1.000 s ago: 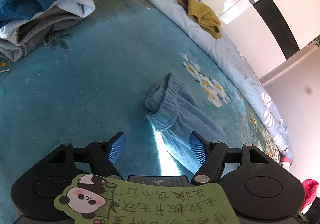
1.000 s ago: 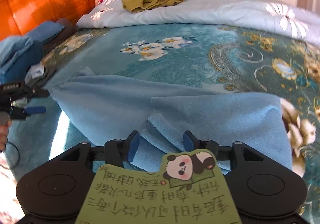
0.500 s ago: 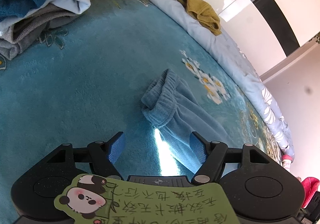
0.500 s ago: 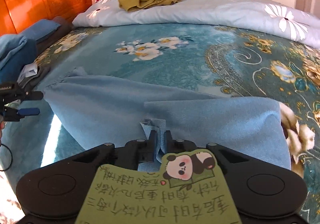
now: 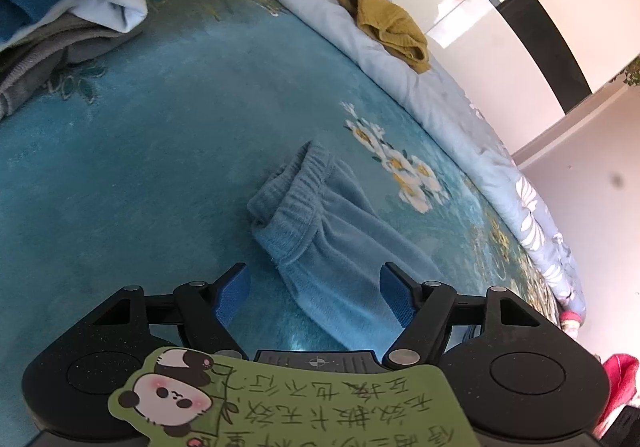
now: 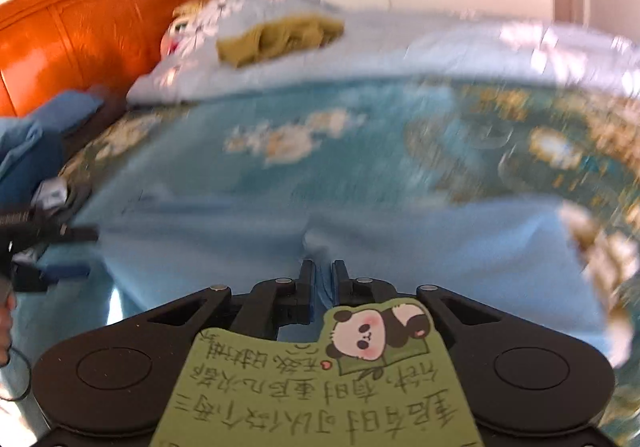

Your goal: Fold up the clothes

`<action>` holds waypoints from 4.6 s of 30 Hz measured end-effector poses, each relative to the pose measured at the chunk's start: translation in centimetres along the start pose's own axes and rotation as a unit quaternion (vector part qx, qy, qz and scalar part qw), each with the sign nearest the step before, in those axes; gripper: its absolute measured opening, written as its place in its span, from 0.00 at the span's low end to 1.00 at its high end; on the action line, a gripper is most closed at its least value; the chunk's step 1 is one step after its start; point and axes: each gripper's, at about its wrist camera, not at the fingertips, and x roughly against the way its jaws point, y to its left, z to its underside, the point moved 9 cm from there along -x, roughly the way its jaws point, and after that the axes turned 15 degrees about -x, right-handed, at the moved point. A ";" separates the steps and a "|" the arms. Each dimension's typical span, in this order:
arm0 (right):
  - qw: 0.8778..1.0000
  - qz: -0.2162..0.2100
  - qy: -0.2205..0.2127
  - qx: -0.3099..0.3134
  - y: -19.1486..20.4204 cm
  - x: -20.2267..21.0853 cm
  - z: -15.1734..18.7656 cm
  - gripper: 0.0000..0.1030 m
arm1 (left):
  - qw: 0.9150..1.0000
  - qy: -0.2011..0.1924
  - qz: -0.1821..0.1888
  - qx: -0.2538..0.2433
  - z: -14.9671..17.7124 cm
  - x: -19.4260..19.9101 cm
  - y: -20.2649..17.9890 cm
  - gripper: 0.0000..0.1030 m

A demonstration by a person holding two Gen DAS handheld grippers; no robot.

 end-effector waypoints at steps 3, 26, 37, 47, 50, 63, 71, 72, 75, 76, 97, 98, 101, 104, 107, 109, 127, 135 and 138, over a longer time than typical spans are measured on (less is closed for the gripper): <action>1.000 -0.010 0.009 0.005 0.7 0.0 1.0 0.18 | 1.000 -0.004 -0.004 0.007 -0.3 -0.8 -0.1 0.67; 0.988 0.015 -0.075 -0.133 -7.9 8.0 -0.5 0.32 | 0.971 -0.170 -0.047 -0.159 -5.2 2.6 -8.1 0.12; 0.978 0.047 -0.108 -0.171 -12.3 9.5 -0.7 0.34 | 0.927 -0.114 0.088 -0.346 2.0 -2.5 -27.5 0.12; 0.969 0.079 -0.116 -0.205 -17.4 10.9 0.2 0.35 | 0.915 -0.034 0.120 -0.384 9.3 -7.8 -33.1 0.12; 0.968 0.080 -0.116 -0.208 -17.8 11.0 0.2 0.35 | 0.911 -0.007 0.118 -0.395 10.7 -8.9 -32.7 0.12; 0.983 0.018 -0.106 -0.149 -11.8 8.6 -3.7 0.38 | 0.925 -0.031 0.147 -0.350 7.9 -0.8 -25.8 0.71; 0.993 0.007 -0.038 -0.109 -8.7 1.2 -5.4 0.40 | 0.963 -0.028 0.048 -0.264 3.6 -0.3 -16.5 0.70; 0.993 0.008 -0.034 -0.111 -8.7 0.9 -5.4 0.40 | 0.964 -0.028 0.042 -0.259 3.3 -0.2 -15.7 0.70; 0.994 0.005 -0.028 -0.106 -8.4 0.5 -5.4 0.39 | 0.969 -0.027 0.031 -0.243 2.6 -0.1 -14.0 0.70; 0.994 0.005 -0.027 -0.102 -8.3 0.7 -5.4 0.29 | 0.971 -0.025 0.030 -0.236 2.5 -0.1 -13.7 0.70; 0.981 0.047 -0.033 -0.187 -14.8 2.7 -5.2 0.04 | 0.970 0.007 0.046 -0.239 4.5 -1.9 -14.5 0.70; 0.980 0.048 -0.034 -0.189 -14.9 2.6 -5.1 0.04 | 0.970 0.009 0.046 -0.240 4.6 -2.0 -14.6 0.71; 0.981 0.056 -0.027 -0.185 -14.9 2.4 -4.8 0.06 | 0.971 0.018 0.055 -0.233 4.7 -3.0 -14.9 0.70; 0.981 0.053 -0.031 -0.186 -14.6 2.9 -5.1 0.20 | 0.974 0.038 0.074 -0.209 4.9 -4.4 -15.6 0.71; 0.981 0.040 -0.043 -0.184 -14.2 3.9 -5.4 0.31 | 0.977 0.060 0.097 -0.180 5.1 -5.6 -16.2 0.71; 0.982 0.042 -0.050 -0.179 -14.3 4.5 -5.4 0.41 | 0.977 0.059 0.097 -0.181 5.1 -6.3 -16.4 0.71; 0.949 -0.039 -0.027 -0.312 -17.2 1.6 -3.2 0.71 | 0.973 0.086 0.158 -0.144 5.9 -9.2 -17.6 0.57; 0.953 -0.036 -0.027 -0.298 -16.3 1.9 -3.4 0.32 | 0.973 0.086 0.172 -0.130 6.6 -8.9 -17.6 0.31; 0.958 -0.030 -0.035 -0.282 -15.4 2.7 -3.9 0.29 | 0.969 0.062 0.166 -0.170 6.1 -7.6 -18.5 0.26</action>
